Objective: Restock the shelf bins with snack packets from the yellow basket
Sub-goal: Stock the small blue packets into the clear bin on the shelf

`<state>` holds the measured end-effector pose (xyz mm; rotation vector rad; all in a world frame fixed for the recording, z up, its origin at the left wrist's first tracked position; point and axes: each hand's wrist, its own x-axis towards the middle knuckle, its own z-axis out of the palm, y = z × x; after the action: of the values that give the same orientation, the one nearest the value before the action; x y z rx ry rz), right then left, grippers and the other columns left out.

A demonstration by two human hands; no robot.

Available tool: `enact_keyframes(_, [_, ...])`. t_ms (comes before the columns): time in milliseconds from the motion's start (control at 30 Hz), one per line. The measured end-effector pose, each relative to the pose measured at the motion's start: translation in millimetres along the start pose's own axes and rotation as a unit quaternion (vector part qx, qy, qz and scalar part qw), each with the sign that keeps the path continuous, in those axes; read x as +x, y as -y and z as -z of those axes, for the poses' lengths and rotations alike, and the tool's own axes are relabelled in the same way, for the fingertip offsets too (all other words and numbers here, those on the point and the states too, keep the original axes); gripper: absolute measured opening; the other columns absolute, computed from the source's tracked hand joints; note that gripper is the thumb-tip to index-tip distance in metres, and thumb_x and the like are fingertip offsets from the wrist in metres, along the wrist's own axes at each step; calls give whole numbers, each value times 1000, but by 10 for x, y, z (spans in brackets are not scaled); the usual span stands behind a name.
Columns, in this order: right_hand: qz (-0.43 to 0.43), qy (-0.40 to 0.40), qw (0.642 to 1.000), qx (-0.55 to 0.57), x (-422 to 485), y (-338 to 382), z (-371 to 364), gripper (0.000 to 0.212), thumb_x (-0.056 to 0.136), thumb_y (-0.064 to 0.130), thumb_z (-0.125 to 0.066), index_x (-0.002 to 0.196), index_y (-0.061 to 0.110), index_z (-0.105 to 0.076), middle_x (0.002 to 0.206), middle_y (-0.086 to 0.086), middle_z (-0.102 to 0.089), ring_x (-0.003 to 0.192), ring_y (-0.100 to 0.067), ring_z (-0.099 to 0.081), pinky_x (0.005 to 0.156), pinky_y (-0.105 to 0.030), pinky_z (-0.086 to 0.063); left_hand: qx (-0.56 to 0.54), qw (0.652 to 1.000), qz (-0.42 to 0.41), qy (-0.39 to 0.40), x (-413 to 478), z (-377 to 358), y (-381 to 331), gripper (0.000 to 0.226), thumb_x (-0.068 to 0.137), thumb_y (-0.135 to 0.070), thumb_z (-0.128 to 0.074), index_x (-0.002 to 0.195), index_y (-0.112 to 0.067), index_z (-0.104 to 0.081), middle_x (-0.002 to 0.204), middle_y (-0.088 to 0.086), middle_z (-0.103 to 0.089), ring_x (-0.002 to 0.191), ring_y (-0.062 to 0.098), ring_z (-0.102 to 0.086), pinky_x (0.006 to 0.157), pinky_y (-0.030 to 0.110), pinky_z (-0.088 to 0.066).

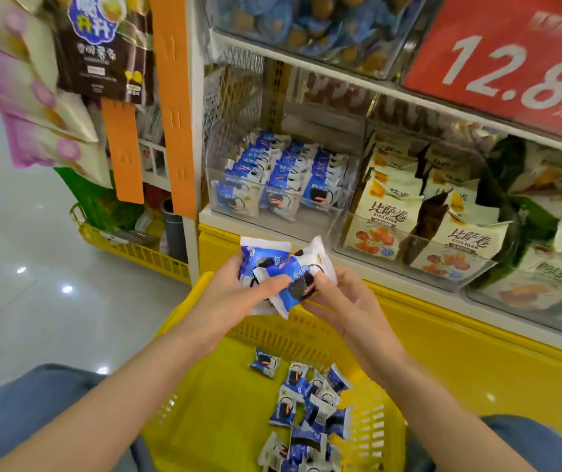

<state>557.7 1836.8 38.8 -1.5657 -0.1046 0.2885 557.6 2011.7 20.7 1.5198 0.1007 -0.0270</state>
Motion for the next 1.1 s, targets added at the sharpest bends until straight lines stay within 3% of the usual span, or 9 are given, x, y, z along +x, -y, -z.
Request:
enact_keyframes(133, [108, 41, 971, -209, 172, 269, 131, 48, 69, 43, -65, 115, 41, -53, 104, 13, -66, 102, -4, -62, 88, -21, -50, 75, 994, -45, 58, 140, 118, -155, 34, 71, -19, -78, 92, -31, -55, 80, -33, -66, 74, -10, -64, 55, 5, -45])
enact_keyframes(233, [118, 90, 940, -307, 301, 387, 124, 50, 70, 39, -71, 113, 53, -50, 96, 11, -69, 93, -1, -64, 87, -16, -49, 84, 990, -64, 95, 281, 139, -274, 32, 73, -18, -77, 93, -30, -55, 80, -28, -68, 74, -5, -66, 56, 8, -47])
enact_keyframes(300, [115, 84, 944, -299, 415, 455, 107, 52, 69, 27, -77, 111, 47, -54, 90, 7, -71, 87, -3, -66, 84, -18, -51, 79, 990, -71, 91, 380, 143, -331, 31, 75, -17, -75, 94, -30, -55, 79, -25, -69, 74, -5, -66, 56, 8, -47])
enact_keyframes(400, [104, 74, 940, -315, 625, 677, 124, 39, 63, 33, -74, 101, 33, -64, 86, 8, -72, 82, -4, -68, 79, -19, -54, 38, 996, -64, 39, 519, 180, -376, 27, 80, -26, -69, 99, -36, -53, 89, -23, -68, 85, -7, -64, 62, 9, -48])
enact_keyframes(500, [113, 29, 924, -365, 928, 973, 189, 24, 66, 37, -71, 89, 39, -63, 87, 17, -68, 81, 4, -65, 75, -9, -51, -43, 998, -40, -28, 710, 267, -391, 27, 87, -30, -59, 113, -33, -50, 112, -11, -63, 97, -1, -61, 75, 16, -48])
enact_keyframes(600, [159, -60, 882, -439, 1364, 1173, 218, 26, 77, 25, -74, 101, 28, -66, 88, 16, -64, 77, 5, -62, 69, 0, -45, -157, 986, 11, -60, 902, 337, -435, 16, 93, -20, -52, 107, -28, -52, 122, 8, -60, 107, 23, -61, 92, 42, -49])
enact_keyframes(700, [122, -68, 832, -537, 1823, 1219, 151, 34, 80, 22, -73, 112, 15, -66, 101, 0, -67, 88, -10, -61, 79, -15, -44, -195, 978, 15, -70, 1050, 389, -445, 17, 93, -19, -52, 105, -31, -53, 121, 8, -60, 110, 29, -60, 97, 54, -44])
enact_keyframes(900, [19, 53, 678, -733, 2299, 1024, 120, 29, 81, 21, -72, 106, 8, -65, 106, -11, -64, 97, -25, -60, 87, -41, -50, -175, 981, -18, -87, 1246, 480, -383, 17, 93, -20, -54, 99, -35, -55, 96, -17, -68, 93, 3, -65, 86, 36, -52])
enact_keyframes(1100, [21, 77, 623, -778, 2413, 760, 210, 25, 83, 26, -67, 107, 21, -61, 107, -1, -63, 98, -21, -58, 80, -35, -50, -131, 989, -21, -70, 1270, 467, -357, 25, 92, -24, -53, 117, -23, -52, 110, -3, -63, 84, -5, -64, 60, 8, -47])
